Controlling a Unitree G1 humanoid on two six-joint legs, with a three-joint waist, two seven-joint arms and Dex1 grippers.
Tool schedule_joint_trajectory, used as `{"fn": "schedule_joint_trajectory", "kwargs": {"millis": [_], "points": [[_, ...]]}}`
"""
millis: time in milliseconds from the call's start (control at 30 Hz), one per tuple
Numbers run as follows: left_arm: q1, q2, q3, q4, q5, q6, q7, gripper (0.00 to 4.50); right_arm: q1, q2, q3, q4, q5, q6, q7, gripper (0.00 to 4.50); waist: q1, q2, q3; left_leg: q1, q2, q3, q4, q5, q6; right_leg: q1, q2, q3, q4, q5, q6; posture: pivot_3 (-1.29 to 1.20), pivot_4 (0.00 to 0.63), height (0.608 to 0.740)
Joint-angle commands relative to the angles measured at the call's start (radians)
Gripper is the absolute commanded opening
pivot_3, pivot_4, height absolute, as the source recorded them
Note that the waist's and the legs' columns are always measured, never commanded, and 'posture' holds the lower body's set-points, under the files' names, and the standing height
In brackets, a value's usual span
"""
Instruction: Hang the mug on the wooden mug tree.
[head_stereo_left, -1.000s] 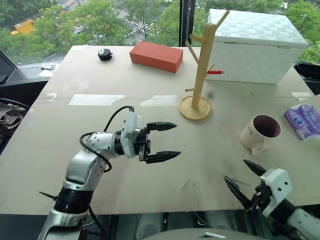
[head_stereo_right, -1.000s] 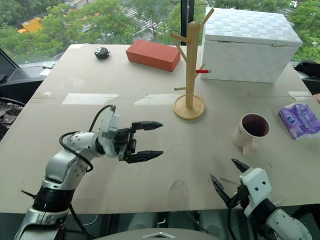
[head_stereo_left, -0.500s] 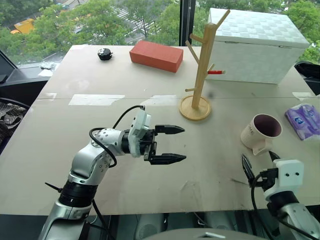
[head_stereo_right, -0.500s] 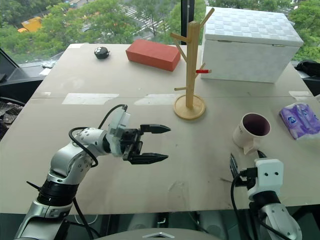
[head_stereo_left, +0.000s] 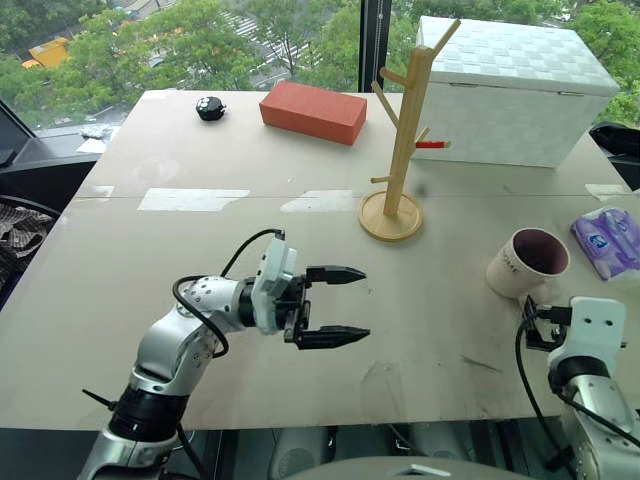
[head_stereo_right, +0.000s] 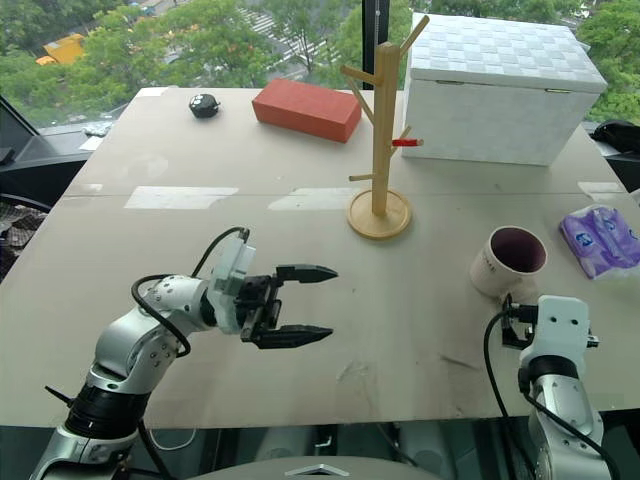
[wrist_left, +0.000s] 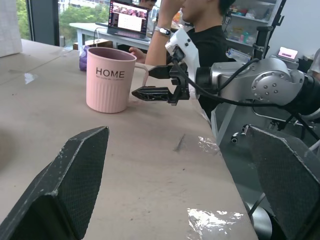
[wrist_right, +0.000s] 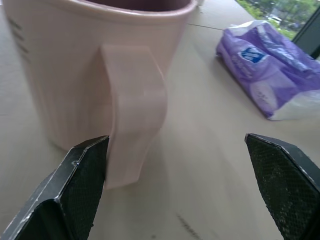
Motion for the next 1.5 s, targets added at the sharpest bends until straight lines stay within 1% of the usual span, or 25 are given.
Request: {"fn": "schedule_joint_trajectory", "kwargs": {"millis": [33, 233, 267, 333, 367, 400, 567, 700, 800, 867, 967, 1100, 1200, 1267, 1367, 1500], "points": [[0.006, 0.001, 0.008, -0.044, -0.008, -0.017, 0.007, 4.50, -0.024, -0.011, -0.022, 0.005, -0.017, -0.001, -0.006, 4.36, -0.001, 0.000, 0.000, 0.000, 0.000, 0.000, 0.000, 0.000, 0.000, 0.000, 0.001, 0.000, 0.000, 0.000, 0.000, 0.00, 0.150, 0.740], [0.010, -0.016, -0.007, -0.052, 0.000, -0.033, 0.021, 4.50, -0.069, -0.003, -0.016, 0.062, -0.007, 0.009, 0.006, 4.36, -0.001, 0.000, 0.000, 0.000, 0.000, 0.000, 0.000, 0.000, 0.000, 0.000, 0.004, 0.001, 0.000, 0.000, 0.000, 0.00, 0.150, 0.740], [0.004, -0.016, -0.005, -0.040, 0.000, -0.036, 0.014, 4.50, -0.082, -0.003, -0.018, 0.080, -0.004, 0.001, 0.007, 4.12, -0.001, 0.000, 0.000, 0.000, 0.000, 0.001, 0.000, 0.000, 0.000, 0.000, 0.004, 0.001, 0.000, 0.000, 0.000, 0.00, 0.150, 0.740], [-0.010, -0.013, 0.000, -0.013, 0.000, -0.042, 0.003, 4.50, -0.106, -0.004, -0.028, 0.113, 0.001, -0.014, 0.008, 3.49, -0.001, 0.000, 0.000, 0.000, 0.000, 0.001, 0.000, 0.000, 0.000, 0.000, 0.004, 0.001, 0.000, 0.000, 0.000, 0.00, 0.150, 0.740], [-0.015, -0.013, 0.002, -0.005, 0.001, -0.044, 0.000, 4.50, -0.112, -0.004, -0.034, 0.124, 0.001, -0.022, 0.007, 2.98, -0.001, 0.000, 0.000, 0.001, 0.000, 0.001, 0.000, 0.000, 0.000, 0.000, 0.004, 0.000, 0.000, 0.000, 0.000, 0.00, 0.150, 0.740], [-0.019, -0.012, 0.005, 0.002, 0.001, -0.045, -0.002, 4.50, -0.120, -0.002, -0.039, 0.133, 0.005, -0.028, 0.006, 2.57, -0.001, 0.000, 0.000, 0.001, 0.000, 0.001, 0.000, 0.000, 0.000, 0.000, 0.004, 0.000, 0.000, 0.000, 0.000, 0.00, 0.150, 0.740], [-0.032, -0.009, 0.015, 0.022, -0.002, -0.049, -0.001, 4.50, -0.134, -0.005, -0.041, 0.162, 0.009, -0.061, 0.015, 0.08, -0.001, 0.000, 0.000, 0.000, 0.000, 0.001, 0.000, 0.000, 0.000, 0.000, 0.005, 0.000, 0.000, 0.000, 0.000, 0.00, 0.150, 0.740], [-0.032, -0.010, 0.018, 0.026, 0.001, -0.053, 0.005, 4.50, -0.147, -0.026, -0.043, 0.178, 0.027, -0.103, 0.049, 0.03, 0.000, 0.000, -0.001, 0.001, 0.000, 0.002, 0.000, 0.000, 0.000, 0.000, 0.005, 0.000, 0.000, 0.000, 0.000, 0.00, 0.150, 0.740], [-0.026, -0.018, 0.026, 0.026, -0.007, -0.050, 0.021, 4.50, -0.157, -0.070, -0.052, 0.170, 0.062, -0.146, 0.118, 0.03, -0.001, 0.000, -0.001, 0.001, 0.000, 0.002, 0.000, 0.000, 0.000, 0.000, 0.005, 0.000, 0.000, 0.000, 0.000, 0.00, 0.150, 0.740], [-0.018, -0.027, 0.036, 0.023, -0.020, -0.042, 0.039, 4.50, -0.178, -0.114, -0.065, 0.154, 0.118, -0.165, 0.194, 0.03, -0.003, 0.000, 0.000, 0.001, 0.000, 0.002, 0.000, 0.000, 0.000, 0.000, 0.005, 0.000, 0.000, 0.000, 0.000, 0.00, 0.150, 0.740], [-0.001, -0.052, 0.066, 0.025, -0.053, -0.030, 0.075, 4.50, -0.241, -0.215, -0.092, 0.129, 0.243, -0.165, 0.344, 0.03, -0.009, 0.001, 0.000, 0.001, 0.000, 0.002, 0.000, 0.000, 0.000, 0.000, 0.005, 0.001, 0.001, 0.000, 0.000, 0.00, 0.150, 0.740], [0.019, -0.093, 0.120, 0.044, -0.082, -0.049, 0.109, 4.50, -0.364, -0.389, -0.109, 0.142, 0.376, -0.123, 0.533, 0.03, -0.010, 0.001, 0.000, 0.001, 0.000, 0.002, 0.000, 0.000, 0.000, 0.001, 0.005, 0.000, 0.001, 0.001, -0.001, 0.00, 0.150, 0.740], [0.057, -0.111, 0.170, 0.036, -0.091, -0.079, 0.128, 4.50, -0.483, -0.514, -0.104, 0.203, 0.442, -0.085, 0.647, 0.03, -0.008, 0.001, 0.001, 0.001, 0.000, 0.002, 0.000, 0.000, 0.000, 0.001, 0.006, 0.000, 0.001, 0.002, -0.003, 0.00, 0.150, 0.740], [0.106, -0.105, 0.209, 0.008, -0.110, -0.084, 0.131, 4.50, -0.582, -0.590, -0.085, 0.261, 0.466, -0.061, 0.718, 0.03, -0.011, 0.001, 0.001, 0.001, 0.000, 0.002, 0.000, 0.000, 0.000, 0.001, 0.006, 0.000, 0.000, 0.003, -0.004, 0.00, 0.150, 0.740], [0.158, -0.109, 0.257, -0.019, -0.135, -0.088, 0.152, 4.50, -0.719, -0.662, -0.035, 0.351, 0.484, -0.015, 0.786, 0.03, -0.013, 0.001, 0.001, 0.001, 0.000, 0.002, 0.000, 0.000, 0.001, 0.001, 0.006, 0.000, 0.000, 0.003, -0.004, 0.00, 0.150, 0.740], [0.202, -0.142, 0.296, -0.034, -0.140, -0.147, 0.158, 4.50, -0.914, -0.701, 0.079, 0.480, 0.479, 0.063, 0.872, 0.03, -0.010, 0.001, 0.001, 0.001, 0.000, 0.002, 0.000, 0.000, 0.001, 0.001, 0.005, 0.000, 0.000, 0.003, -0.004, 0.00, 0.150, 0.740]]}}
